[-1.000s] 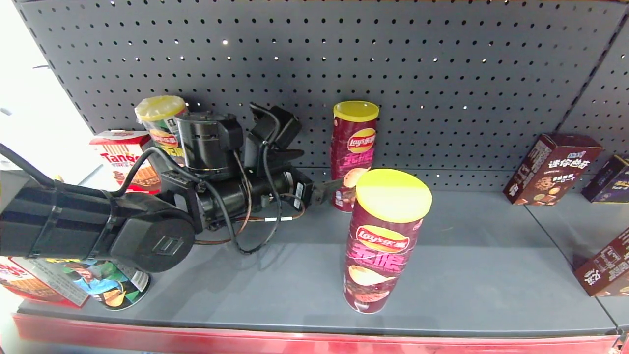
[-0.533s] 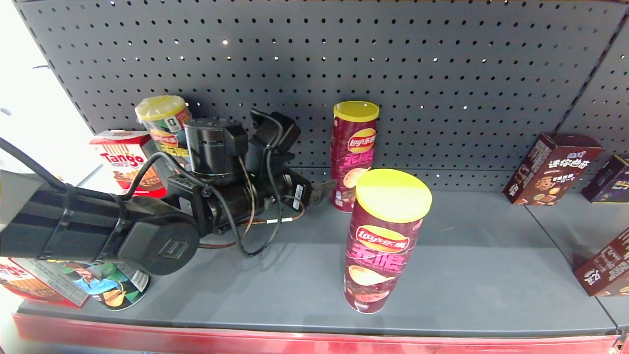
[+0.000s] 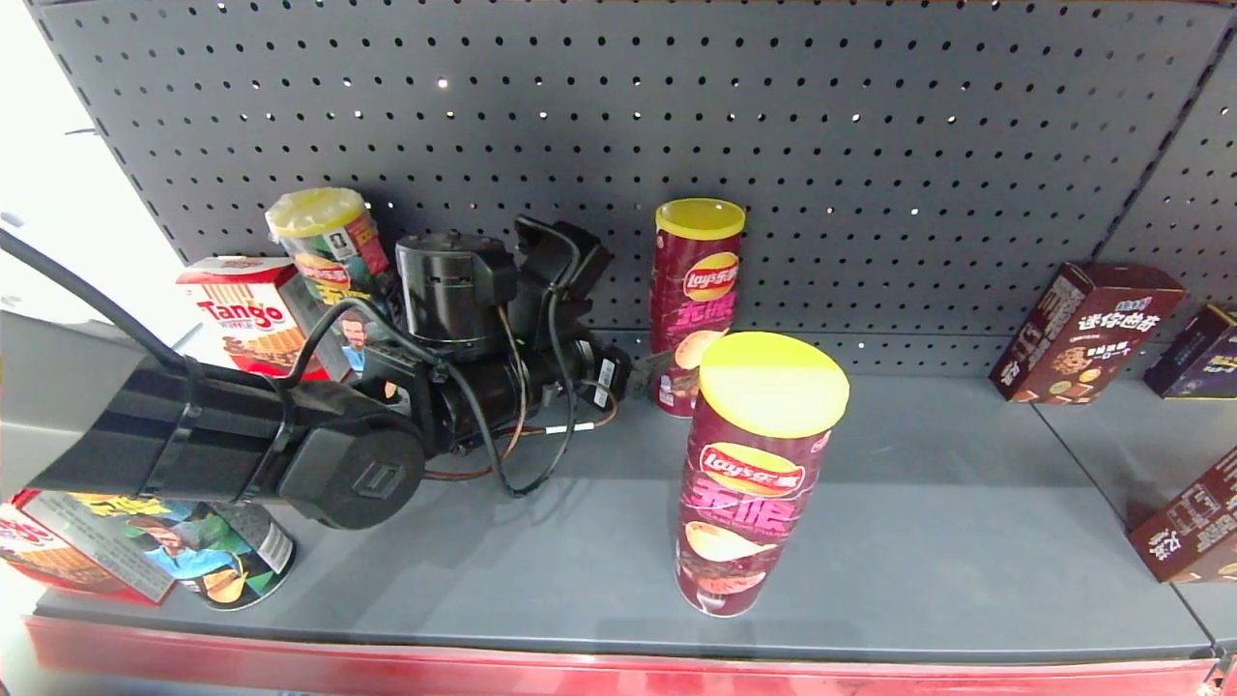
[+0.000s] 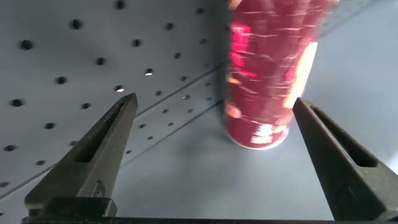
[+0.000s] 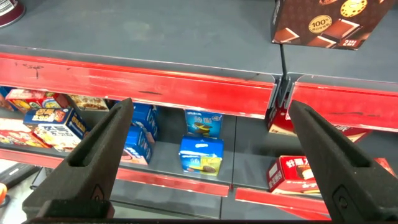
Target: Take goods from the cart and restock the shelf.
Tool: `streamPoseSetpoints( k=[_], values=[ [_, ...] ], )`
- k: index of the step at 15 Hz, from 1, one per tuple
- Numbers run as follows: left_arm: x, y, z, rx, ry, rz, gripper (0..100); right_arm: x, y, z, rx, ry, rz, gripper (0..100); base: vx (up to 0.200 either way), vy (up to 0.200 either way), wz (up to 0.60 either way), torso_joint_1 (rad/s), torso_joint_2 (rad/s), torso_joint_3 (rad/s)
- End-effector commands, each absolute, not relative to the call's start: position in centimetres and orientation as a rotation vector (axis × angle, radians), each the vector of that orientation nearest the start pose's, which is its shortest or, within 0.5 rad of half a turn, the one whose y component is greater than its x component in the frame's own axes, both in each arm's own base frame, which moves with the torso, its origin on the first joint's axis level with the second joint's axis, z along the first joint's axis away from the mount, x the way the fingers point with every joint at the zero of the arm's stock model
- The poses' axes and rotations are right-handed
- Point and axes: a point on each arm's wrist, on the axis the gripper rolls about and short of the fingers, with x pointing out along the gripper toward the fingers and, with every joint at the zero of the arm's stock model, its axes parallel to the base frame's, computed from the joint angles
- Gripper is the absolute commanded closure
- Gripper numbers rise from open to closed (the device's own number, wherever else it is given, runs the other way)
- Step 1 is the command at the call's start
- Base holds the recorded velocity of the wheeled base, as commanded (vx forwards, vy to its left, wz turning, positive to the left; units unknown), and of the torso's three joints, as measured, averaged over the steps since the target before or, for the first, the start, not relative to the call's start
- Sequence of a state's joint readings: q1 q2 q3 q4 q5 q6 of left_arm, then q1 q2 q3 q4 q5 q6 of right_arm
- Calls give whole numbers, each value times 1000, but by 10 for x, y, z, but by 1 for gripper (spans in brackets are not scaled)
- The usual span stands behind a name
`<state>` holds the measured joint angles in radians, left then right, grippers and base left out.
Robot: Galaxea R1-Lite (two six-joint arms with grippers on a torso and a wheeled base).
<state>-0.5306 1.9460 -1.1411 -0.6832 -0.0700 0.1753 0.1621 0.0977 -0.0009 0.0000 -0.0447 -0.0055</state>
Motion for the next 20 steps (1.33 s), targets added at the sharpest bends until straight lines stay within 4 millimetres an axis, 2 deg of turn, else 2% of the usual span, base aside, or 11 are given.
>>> streamPoseSetpoints(
  k=[1, 13, 16, 20],
  values=[
    [336, -198, 188, 200, 79, -606, 0, -15, -3, 77, -16, 97, 118, 0, 0, 0, 0, 0, 0, 0],
    [347, -196, 185, 197, 81, -581, 0, -15, -3, 78, -16, 96, 118, 0, 0, 0, 0, 0, 0, 0],
    [343, -194, 184, 206, 80, -565, 0, -15, -3, 77, -16, 99, 118, 0, 0, 0, 0, 0, 0, 0],
    [327, -189, 202, 206, 48, -524, 0, -15, -3, 78, -16, 97, 118, 0, 0, 0, 0, 0, 0, 0]
  ],
)
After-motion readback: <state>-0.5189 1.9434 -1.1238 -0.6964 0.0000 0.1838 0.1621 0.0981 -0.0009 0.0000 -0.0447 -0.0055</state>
